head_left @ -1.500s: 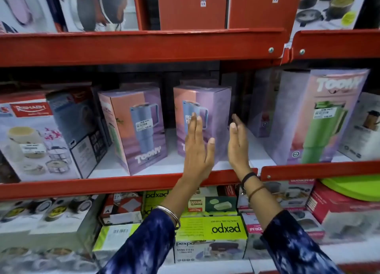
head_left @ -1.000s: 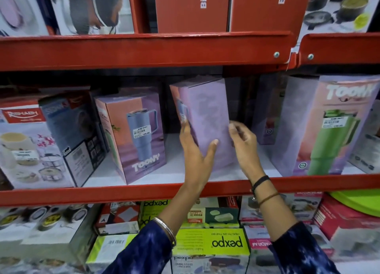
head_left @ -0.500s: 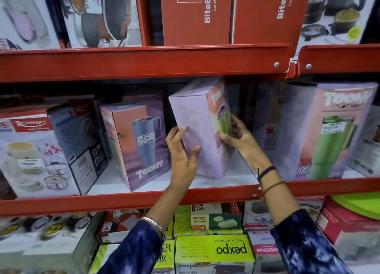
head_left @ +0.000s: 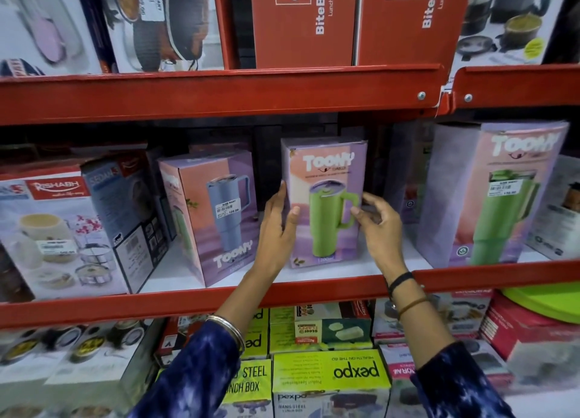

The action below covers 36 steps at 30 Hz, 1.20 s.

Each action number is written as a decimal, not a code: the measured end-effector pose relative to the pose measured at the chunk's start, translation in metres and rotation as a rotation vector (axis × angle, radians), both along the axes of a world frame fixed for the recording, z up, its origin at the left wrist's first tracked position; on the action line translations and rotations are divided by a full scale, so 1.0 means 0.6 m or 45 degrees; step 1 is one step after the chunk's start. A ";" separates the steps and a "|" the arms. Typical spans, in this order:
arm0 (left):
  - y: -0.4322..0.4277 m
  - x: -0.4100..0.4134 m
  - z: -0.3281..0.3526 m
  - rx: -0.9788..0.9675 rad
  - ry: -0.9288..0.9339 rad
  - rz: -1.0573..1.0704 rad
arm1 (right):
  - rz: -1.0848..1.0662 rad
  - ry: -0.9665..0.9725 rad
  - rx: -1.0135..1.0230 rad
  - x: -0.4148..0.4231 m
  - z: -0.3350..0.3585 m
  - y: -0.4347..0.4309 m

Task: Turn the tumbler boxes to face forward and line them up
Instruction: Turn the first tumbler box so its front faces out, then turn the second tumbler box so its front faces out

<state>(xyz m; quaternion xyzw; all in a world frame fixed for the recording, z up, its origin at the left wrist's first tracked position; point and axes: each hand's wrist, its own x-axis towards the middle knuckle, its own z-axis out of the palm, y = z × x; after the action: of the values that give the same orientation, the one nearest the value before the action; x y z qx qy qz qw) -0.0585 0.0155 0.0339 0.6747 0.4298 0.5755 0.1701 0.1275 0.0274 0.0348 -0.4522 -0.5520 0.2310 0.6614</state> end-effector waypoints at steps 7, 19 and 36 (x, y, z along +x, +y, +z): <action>0.008 -0.011 -0.016 -0.136 -0.009 -0.043 | -0.063 -0.090 -0.016 -0.006 -0.015 -0.009; -0.017 -0.019 -0.025 -0.026 0.007 0.039 | -0.289 -0.096 0.030 -0.038 -0.041 -0.027; -0.040 -0.274 -0.018 0.236 -0.395 0.327 | 0.135 -0.156 0.160 -0.390 -0.029 -0.102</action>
<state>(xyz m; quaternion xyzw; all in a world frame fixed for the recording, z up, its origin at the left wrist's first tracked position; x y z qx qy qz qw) -0.2230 -0.0083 0.0231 0.5305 0.4260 0.7265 0.0967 -0.1065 -0.0335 0.0172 -0.3934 -0.6279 0.2026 0.6403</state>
